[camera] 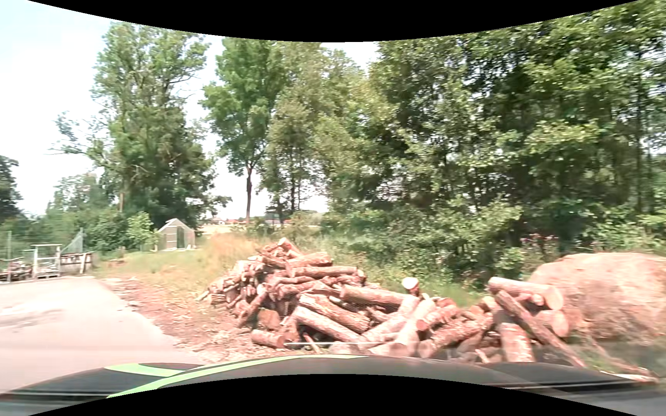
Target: Follow the waypoints while adhering to traffic rules and regulations
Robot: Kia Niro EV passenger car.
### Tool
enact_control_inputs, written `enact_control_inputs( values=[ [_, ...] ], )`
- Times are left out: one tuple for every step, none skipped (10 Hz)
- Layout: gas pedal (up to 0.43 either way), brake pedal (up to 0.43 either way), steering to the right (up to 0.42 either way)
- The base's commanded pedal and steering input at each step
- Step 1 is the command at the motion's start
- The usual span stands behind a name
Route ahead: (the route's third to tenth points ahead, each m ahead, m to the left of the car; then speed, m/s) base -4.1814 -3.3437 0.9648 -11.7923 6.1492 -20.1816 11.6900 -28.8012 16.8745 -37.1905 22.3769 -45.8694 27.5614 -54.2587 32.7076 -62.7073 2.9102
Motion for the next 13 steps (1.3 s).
enact_control_inputs(
  values=[
    [0.047, 0.000, -0.970],
    [0.047, 0.000, -0.970],
    [0.047, 0.000, -0.970],
    [0.047, 0.000, -0.970],
    [0.047, 0.000, -0.970],
    [0.059, 0.000, -0.970],
    [0.059, 0.000, -0.970],
    [0.059, 0.000, -0.970],
    [0.059, 0.000, -0.970],
    [0.000, 0.000, -0.970],
    [0.000, 0.000, -0.970],
    [0.000, 0.000, -0.970],
    [0.000, 0.000, -0.970]
  ],
)
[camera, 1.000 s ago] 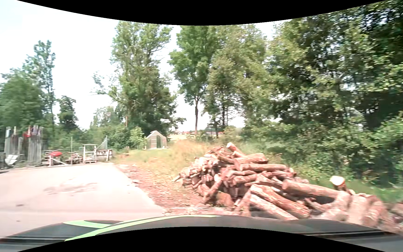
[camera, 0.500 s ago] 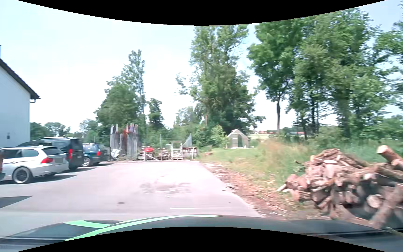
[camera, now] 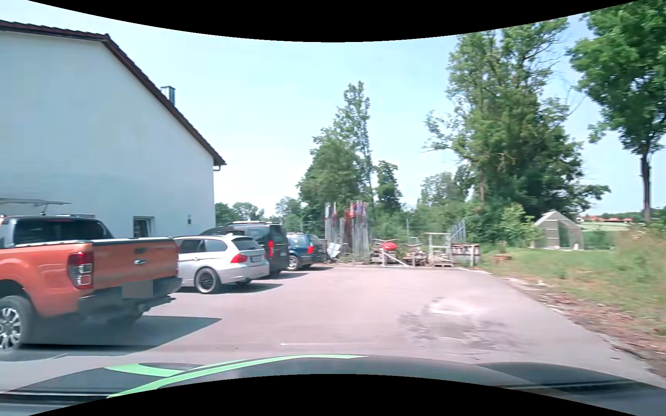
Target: Follow the waypoints while adhering to traffic rules and regulations
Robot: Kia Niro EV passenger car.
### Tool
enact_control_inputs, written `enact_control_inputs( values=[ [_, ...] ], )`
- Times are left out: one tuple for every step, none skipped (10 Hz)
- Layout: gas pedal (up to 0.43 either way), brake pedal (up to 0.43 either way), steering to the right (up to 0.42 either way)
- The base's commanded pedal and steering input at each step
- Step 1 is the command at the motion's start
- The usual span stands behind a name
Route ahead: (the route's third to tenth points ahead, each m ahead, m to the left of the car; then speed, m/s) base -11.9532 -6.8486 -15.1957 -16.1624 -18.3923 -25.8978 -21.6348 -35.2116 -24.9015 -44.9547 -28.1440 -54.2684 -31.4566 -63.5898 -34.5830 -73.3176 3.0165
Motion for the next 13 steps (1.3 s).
enact_control_inputs(
  values=[
    [0.000, 0.000, -0.970],
    [0.000, 0.061, -0.970],
    [0.000, 0.146, -0.970],
    [0.000, 0.195, -0.970],
    [0.000, 0.220, -0.970],
    [0.000, 0.220, -0.970],
    [0.000, 0.226, -0.971],
    [0.000, 0.244, -0.970],
    [0.000, 0.256, -0.971],
    [0.000, 0.256, -0.970],
    [0.000, 0.268, -0.970],
    [0.000, 0.274, -0.970],
    [0.000, 0.274, -0.970]
  ],
)
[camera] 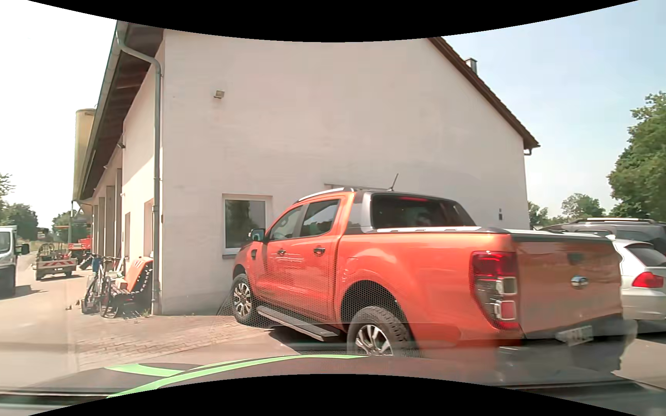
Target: Follow the waypoints while adhering to traffic rules and regulations
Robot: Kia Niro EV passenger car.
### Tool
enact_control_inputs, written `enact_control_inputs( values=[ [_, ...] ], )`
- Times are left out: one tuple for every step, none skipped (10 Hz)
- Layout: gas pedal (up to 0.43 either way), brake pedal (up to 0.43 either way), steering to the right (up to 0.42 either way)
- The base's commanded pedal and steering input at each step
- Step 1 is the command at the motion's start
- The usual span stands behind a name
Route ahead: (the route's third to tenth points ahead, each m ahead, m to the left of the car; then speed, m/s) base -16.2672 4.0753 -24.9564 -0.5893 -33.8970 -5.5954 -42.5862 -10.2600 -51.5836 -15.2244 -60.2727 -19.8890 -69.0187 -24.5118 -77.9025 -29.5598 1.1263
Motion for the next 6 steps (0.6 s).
enact_control_inputs(
  values=[
    [0.000, 0.274, -0.970],
    [0.000, 0.268, -0.967],
    [0.000, 0.268, -0.964],
    [0.000, 0.268, -0.962],
    [0.000, 0.256, -0.960],
    [0.000, 0.232, -0.949]
  ],
)
